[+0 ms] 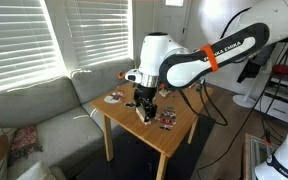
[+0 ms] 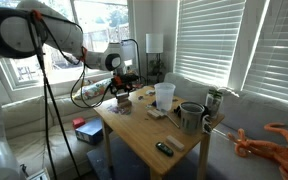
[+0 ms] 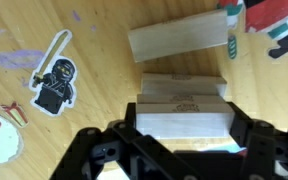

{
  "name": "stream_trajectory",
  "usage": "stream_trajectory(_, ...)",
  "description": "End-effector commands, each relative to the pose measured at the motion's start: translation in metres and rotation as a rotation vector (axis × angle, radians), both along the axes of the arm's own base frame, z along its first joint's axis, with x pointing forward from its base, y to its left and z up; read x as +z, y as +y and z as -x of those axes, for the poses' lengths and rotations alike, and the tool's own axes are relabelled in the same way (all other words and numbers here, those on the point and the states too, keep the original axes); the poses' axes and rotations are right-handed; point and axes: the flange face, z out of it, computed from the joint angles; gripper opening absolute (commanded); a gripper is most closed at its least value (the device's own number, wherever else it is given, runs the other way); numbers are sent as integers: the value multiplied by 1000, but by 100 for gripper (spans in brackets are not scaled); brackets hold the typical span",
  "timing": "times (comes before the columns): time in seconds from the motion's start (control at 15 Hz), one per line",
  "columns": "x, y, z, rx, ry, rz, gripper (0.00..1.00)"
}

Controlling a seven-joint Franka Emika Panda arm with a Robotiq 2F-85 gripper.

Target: Pick up the bottom wooden block from the stacked blocks in a square and put it on the top stacked wooden block, pick up the two stacked blocks and turn them ninety degrees anticlockwise to stack them on the block to the left, pick up the block to the right and stack it on the three stacked blocks

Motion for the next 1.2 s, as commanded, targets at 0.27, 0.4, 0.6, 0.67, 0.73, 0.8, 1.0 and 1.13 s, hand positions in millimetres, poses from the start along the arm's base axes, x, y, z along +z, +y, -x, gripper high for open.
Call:
stream_trajectory(0.27,1,-7,2,-8,38,-26,60)
stream_trajectory(0.4,0,-9,2,-10,45,-30,60)
stream_trajectory(0.6,-1,-11,2,-12,53,-36,60)
stream_trajectory(0.67,0,-12,2,-12,54,-37,60)
stream_trajectory(0.73,0,-13,3,-12,54,-40,60)
stream_trajectory(0.8,1,-14,3,-10,53,-44,60)
stream_trajectory(1.0,2,-17,2,2,49,-49,60)
stream_trajectory(1.13,2,-18,2,11,49,-51,60)
